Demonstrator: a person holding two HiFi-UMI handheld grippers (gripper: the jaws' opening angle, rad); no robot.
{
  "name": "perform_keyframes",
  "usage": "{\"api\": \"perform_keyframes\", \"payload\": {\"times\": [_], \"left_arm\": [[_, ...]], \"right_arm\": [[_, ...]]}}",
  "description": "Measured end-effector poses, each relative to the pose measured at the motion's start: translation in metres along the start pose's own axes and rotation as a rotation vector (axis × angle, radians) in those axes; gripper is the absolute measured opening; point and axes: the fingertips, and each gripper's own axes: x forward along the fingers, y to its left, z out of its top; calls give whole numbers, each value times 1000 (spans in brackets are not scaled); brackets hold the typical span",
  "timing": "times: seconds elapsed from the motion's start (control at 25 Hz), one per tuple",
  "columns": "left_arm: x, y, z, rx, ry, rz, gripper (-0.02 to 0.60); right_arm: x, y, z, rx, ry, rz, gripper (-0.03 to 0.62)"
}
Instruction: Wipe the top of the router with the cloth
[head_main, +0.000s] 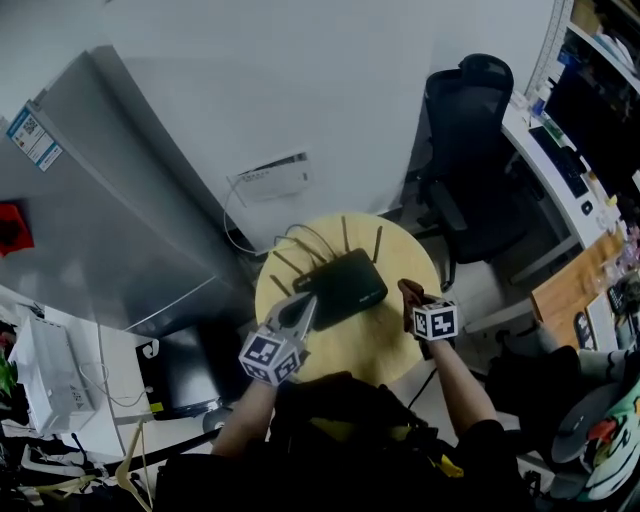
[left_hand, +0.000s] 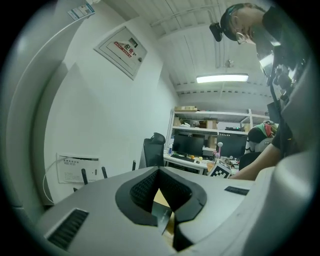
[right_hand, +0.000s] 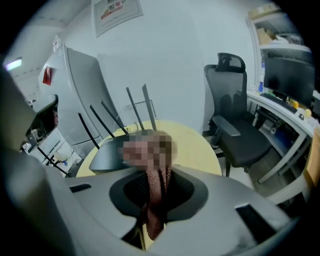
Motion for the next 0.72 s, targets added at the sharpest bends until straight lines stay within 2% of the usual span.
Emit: {"api": "perform_keyframes", "payload": {"times": [0.16, 0.4, 0.52, 0.6, 0.72], "left_arm": [[-6, -10, -7, -27, -1, 48, -3], [-34, -5, 1, -34, -29, 196, -3], [-47, -4, 5, -40, -42, 227, -3], [-62, -3, 6, -49, -64, 235, -3], [-90, -7, 3, -72, -86, 231, -3]], "right_arm": [[-15, -4, 2, 16, -45, 51, 61], [-43, -4, 24, 81, -249, 171, 61], [-65, 8, 37, 30, -354, 202, 61], [-82, 24, 40, -36, -402, 186, 61], [-113, 51, 34, -66, -450, 175, 61]]}}
